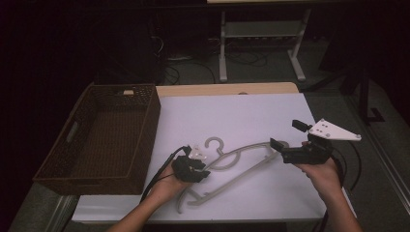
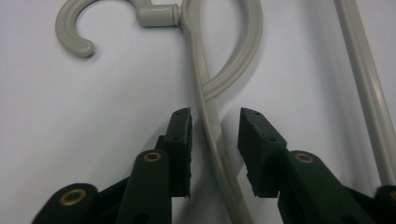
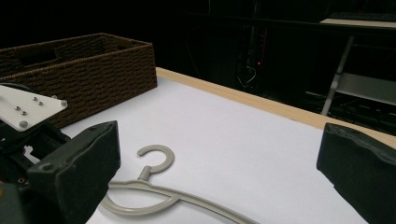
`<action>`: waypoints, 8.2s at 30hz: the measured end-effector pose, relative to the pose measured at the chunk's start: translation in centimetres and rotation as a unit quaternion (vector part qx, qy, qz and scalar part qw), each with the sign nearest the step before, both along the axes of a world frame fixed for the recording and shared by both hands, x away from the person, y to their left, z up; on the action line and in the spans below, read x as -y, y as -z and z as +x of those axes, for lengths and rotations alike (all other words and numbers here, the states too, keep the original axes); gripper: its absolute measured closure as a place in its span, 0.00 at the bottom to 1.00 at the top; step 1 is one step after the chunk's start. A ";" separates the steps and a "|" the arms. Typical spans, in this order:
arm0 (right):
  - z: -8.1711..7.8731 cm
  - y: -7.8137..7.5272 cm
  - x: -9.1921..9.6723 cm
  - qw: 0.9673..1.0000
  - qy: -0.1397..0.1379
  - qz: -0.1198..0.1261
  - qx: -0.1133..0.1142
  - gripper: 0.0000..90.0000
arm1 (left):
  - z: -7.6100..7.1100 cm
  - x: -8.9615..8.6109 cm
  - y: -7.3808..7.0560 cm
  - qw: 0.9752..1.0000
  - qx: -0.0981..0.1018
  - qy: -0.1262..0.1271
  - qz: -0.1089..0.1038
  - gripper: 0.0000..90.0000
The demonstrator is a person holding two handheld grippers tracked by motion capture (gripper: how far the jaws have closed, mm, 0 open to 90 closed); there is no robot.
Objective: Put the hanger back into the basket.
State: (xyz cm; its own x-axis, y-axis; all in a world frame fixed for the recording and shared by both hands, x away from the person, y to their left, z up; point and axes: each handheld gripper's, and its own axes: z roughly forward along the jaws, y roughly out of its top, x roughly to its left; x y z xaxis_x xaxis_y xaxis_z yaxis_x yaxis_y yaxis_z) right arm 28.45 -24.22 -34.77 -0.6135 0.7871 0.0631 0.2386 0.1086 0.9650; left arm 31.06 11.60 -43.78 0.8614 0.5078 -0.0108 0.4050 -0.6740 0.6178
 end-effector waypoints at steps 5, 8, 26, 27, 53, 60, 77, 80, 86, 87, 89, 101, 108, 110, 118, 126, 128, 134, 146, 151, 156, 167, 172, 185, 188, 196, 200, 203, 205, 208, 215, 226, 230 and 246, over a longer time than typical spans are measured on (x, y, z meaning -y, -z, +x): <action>0.0 0.0 0.0 1.000 0.001 0.000 0.000 0.00 | 0.0 0.0 0.0 1.000 0.002 -0.005 0.003 0.78; 0.0 0.0 0.0 1.000 0.001 -0.001 0.001 0.00 | -0.1 0.1 0.0 1.000 0.004 -0.010 0.003 0.80; 0.1 0.0 -0.1 1.000 0.000 -0.002 -0.002 0.00 | 0.0 0.1 0.1 1.000 0.004 -0.026 0.001 0.91; 0.1 0.1 -0.1 1.000 0.000 -0.003 -0.001 0.00 | 0.0 0.1 0.1 1.000 0.004 -0.026 0.001 0.91; 0.0 0.0 0.1 1.000 0.003 -0.001 0.000 0.00 | -1.2 0.0 -2.9 0.998 0.051 -0.002 -0.035 0.92; 0.0 0.0 0.2 1.000 0.003 0.000 0.001 0.00 | -1.4 -0.3 -3.8 0.997 0.058 0.015 -0.050 0.93; 0.1 0.2 -0.1 1.000 -0.004 -0.003 -0.002 0.00 | -2.1 0.1 -4.1 0.994 0.084 0.039 -0.054 0.93; 0.2 0.6 -0.6 1.000 -0.018 -0.007 -0.010 0.00 | -2.4 0.3 -4.1 0.994 0.087 0.045 -0.053 0.93; 1.0 1.4 -2.9 0.998 -0.050 -0.022 -0.029 0.02 | -2.4 0.3 -4.1 0.993 0.091 0.050 -0.052 0.93; 1.2 1.5 -3.3 0.998 -0.056 -0.023 -0.034 0.02 | -2.5 0.4 -4.1 0.993 0.092 0.050 -0.052 0.93; 1.5 1.6 -3.7 0.997 -0.063 -0.024 -0.036 0.03 | -2.5 0.4 -4.1 0.993 0.090 0.049 -0.055 0.93; 4.6 2.0 -7.3 0.992 -0.100 -0.013 -0.075 0.22 | -2.6 0.4 -4.2 0.993 0.094 0.055 -0.051 0.93; 5.9 2.8 -8.5 0.988 -0.111 -0.038 -0.095 0.45 | -2.6 0.4 -4.2 0.993 0.091 0.055 -0.049 0.93; 6.0 2.8 -8.6 0.988 -0.111 -0.038 -0.097 0.49 | -2.6 0.4 -4.2 0.993 0.092 0.055 -0.050 0.93; 6.2 3.0 -9.4 0.986 -0.113 -0.058 -0.104 0.73 | -2.7 0.4 -4.2 0.993 0.094 0.056 -0.049 0.93; 6.1 3.0 -9.2 0.988 -0.103 -0.066 -0.097 0.85 | -2.6 0.5 -4.1 0.993 0.090 0.059 -0.052 0.92; 6.2 3.0 -9.2 0.988 -0.103 -0.066 -0.095 0.85 | -2.6 0.5 -4.1 0.993 0.088 0.058 -0.053 0.92; 5.9 2.8 -9.2 0.988 -0.110 -0.066 -0.090 0.86 | -1.8 0.3 -3.6 0.995 0.049 0.055 -0.071 0.67; 5.7 2.6 -9.1 0.987 -0.115 -0.066 -0.086 0.86 | -0.8 0.4 -2.0 0.994 -0.011 0.062 -0.091 0.89; 5.7 2.6 -9.2 0.987 -0.115 -0.066 -0.085 0.86 | -1.0 0.5 -2.1 0.994 -0.005 0.060 -0.088 0.90; 5.8 2.7 -9.2 0.988 -0.114 -0.068 -0.084 0.79 | -1.1 0.4 -2.3 0.995 0.005 0.061 -0.083 0.91; 5.7 2.2 -8.4 0.990 -0.109 -0.045 -0.083 0.48 | -1.3 0.3 -2.9 0.995 0.023 0.064 -0.076 0.92; 5.3 1.4 -7.5 0.992 -0.098 -0.013 -0.076 0.31 | -1.4 0.1 -3.4 0.994 0.029 0.060 -0.082 0.92; 3.5 0.1 -5.0 0.995 -0.076 0.006 -0.058 0.14 | -1.3 -0.9 -5.4 0.994 0.053 0.038 -0.083 0.92; 3.2 0.0 -4.7 0.996 -0.073 0.007 -0.051 0.11 | -1.4 -1.0 -5.8 0.994 0.052 0.031 -0.087 0.92; 2.2 -0.3 -3.5 0.998 -0.054 0.012 -0.031 0.03 | -1.4 -1.6 -7.3 0.994 0.061 0.016 -0.084 0.92; 1.8 -0.3 -3.1 0.998 -0.050 0.014 -0.029 0.02 | -1.3 -1.8 -7.7 0.994 0.063 0.016 -0.083 0.92; 1.4 -0.3 -2.5 0.998 -0.046 0.017 -0.026 0.02 | -1.3 -2.0 -8.1 0.995 0.063 0.014 -0.082 0.92; 1.2 -0.3 -2.3 0.999 -0.044 0.017 -0.027 0.02 | -1.3 -2.2 -8.4 0.994 0.065 0.011 -0.082 0.92; 0.8 -0.3 -1.9 0.999 -0.042 0.017 -0.024 0.02 | -1.3 -2.4 -8.9 0.994 0.066 0.007 -0.084 0.92; 0.2 0.0 -1.2 0.999 -0.036 0.020 -0.028 0.03 | -1.1 -3.5 -10.1 0.993 0.074 -0.008 -0.089 0.92; -0.6 0.1 -0.5 0.999 -0.029 0.023 -0.027 0.02 | -0.9 -5.2 -11.5 0.991 0.082 -0.034 -0.102 0.92; -0.8 0.1 -0.3 0.999 -0.027 0.026 -0.023 0.02 | -0.7 -6.5 -12.5 0.989 0.089 -0.048 -0.107 0.92; -1.5 0.1 0.5 0.999 -0.016 0.032 -0.018 0.01 | -0.3 -12.3 -14.9 0.981 0.111 -0.106 -0.120 0.92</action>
